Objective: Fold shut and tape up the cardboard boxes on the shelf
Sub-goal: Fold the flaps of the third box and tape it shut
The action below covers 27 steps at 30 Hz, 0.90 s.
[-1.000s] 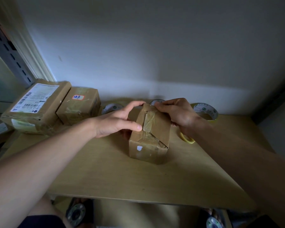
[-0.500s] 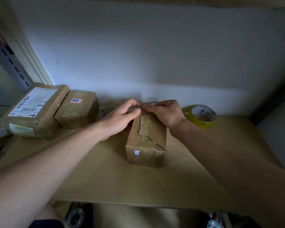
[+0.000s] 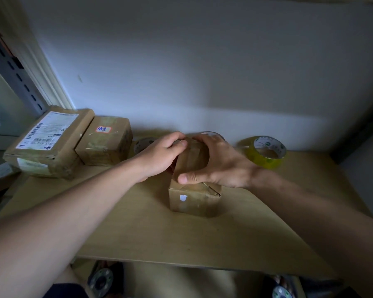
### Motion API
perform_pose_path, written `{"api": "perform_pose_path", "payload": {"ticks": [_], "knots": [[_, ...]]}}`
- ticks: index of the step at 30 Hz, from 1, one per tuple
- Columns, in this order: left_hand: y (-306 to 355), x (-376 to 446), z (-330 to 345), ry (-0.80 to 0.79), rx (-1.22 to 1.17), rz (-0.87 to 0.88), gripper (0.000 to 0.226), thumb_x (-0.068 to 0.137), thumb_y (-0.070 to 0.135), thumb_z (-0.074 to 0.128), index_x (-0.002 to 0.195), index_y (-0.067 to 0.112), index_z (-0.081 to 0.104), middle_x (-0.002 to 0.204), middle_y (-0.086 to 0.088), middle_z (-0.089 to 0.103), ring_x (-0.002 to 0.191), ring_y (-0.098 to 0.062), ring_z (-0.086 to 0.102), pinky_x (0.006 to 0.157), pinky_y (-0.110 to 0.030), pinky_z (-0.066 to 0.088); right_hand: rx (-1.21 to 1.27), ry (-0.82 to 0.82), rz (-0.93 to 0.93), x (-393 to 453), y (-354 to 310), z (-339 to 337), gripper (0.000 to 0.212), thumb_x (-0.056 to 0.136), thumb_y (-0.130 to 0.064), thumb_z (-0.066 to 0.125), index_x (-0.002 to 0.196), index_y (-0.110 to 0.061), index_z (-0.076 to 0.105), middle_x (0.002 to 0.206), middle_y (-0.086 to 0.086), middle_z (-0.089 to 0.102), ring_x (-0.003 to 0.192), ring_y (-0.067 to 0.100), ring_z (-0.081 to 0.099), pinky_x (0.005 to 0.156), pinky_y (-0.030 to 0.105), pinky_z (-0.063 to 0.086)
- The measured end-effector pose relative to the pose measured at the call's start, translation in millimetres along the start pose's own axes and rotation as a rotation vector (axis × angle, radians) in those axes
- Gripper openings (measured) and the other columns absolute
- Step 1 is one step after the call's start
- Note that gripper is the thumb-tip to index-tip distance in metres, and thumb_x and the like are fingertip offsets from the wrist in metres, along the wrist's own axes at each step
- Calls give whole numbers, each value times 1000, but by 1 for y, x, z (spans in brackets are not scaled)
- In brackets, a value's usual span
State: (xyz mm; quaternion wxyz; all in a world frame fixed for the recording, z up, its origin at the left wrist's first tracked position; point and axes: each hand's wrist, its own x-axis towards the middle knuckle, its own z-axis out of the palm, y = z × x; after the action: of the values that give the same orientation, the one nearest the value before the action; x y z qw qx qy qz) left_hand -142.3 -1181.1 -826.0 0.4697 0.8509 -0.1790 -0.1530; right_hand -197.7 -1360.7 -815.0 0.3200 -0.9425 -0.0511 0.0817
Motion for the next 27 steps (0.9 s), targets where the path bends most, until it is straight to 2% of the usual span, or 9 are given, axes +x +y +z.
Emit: {"api": "perform_pose_path", "payload": {"ticks": [3, 5, 11, 13, 16, 18, 22, 24, 27], "knots": [[-1, 1, 2, -8, -15, 3, 22, 109, 30, 47, 120, 22, 64, 114, -1, 71, 116, -19, 63, 105, -39, 46, -98, -98, 11, -8, 0, -6, 137, 45, -85, 79, 157, -36, 17, 155, -8, 29, 149, 17, 23, 124, 43, 28], [-2, 1, 2, -8, -19, 5, 21, 109, 31, 46, 118, 22, 64, 114, -4, 71, 116, -23, 62, 104, -42, 46, -102, -100, 12, -10, -2, -6, 138, 45, -84, 80, 158, -35, 16, 154, -8, 30, 148, 17, 24, 123, 41, 28], [-5, 0, 2, 12, -54, 11, 19, 109, 30, 47, 118, 26, 63, 113, 9, 69, 117, -13, 62, 105, -33, 45, 48, 54, -21, -8, -8, -2, 109, 56, -62, 92, 146, -27, 43, 129, -17, 48, 128, 7, 45, 108, 23, 38], [-5, 1, 3, 16, -64, 10, 18, 109, 29, 48, 115, 24, 64, 112, 4, 70, 114, -14, 62, 104, -34, 45, 71, 75, -26, -7, -10, -2, 103, 57, -59, 93, 143, -25, 47, 122, -20, 49, 124, 4, 47, 104, 21, 39], [-5, 1, 1, 0, -76, 7, 19, 108, 28, 49, 114, 18, 64, 117, -15, 68, 100, -15, 58, 95, -36, 46, 103, 110, -27, -3, -9, 2, 97, 57, -60, 93, 138, -26, 53, 122, -19, 55, 124, 5, 51, 106, 26, 44], [-6, 3, 0, 1, -73, 7, 19, 108, 27, 49, 113, 16, 63, 117, -19, 66, 98, -13, 54, 90, -33, 42, 134, 122, -2, 0, -7, 5, 97, 56, -63, 92, 137, -26, 54, 121, -17, 59, 120, 6, 54, 102, 26, 48], [-7, 5, 1, -18, -85, -3, 18, 109, 26, 47, 112, 15, 61, 111, -5, 66, 104, -11, 53, 91, -26, 40, 252, 201, 97, 7, -3, 7, 74, 61, -54, 94, 119, -23, 61, 101, -14, 62, 92, 3, 57, 72, 16, 41], [-9, 7, 2, -36, -106, 4, 19, 110, 24, 44, 110, 15, 60, 108, -2, 66, 106, -13, 54, 97, -31, 40, 384, 240, 139, 13, -2, 9, 60, 64, -47, 95, 108, -21, 66, 94, -11, 64, 87, 6, 60, 73, 19, 45], [-11, 6, 2, -66, -131, 13, 21, 111, 21, 40, 109, 14, 60, 100, 1, 65, 101, -14, 54, 93, -31, 39, 573, 260, 170, 19, 1, 12, 37, 67, -37, 96, 90, -23, 70, 89, -6, 72, 86, 12, 70, 76, 27, 58]]}}
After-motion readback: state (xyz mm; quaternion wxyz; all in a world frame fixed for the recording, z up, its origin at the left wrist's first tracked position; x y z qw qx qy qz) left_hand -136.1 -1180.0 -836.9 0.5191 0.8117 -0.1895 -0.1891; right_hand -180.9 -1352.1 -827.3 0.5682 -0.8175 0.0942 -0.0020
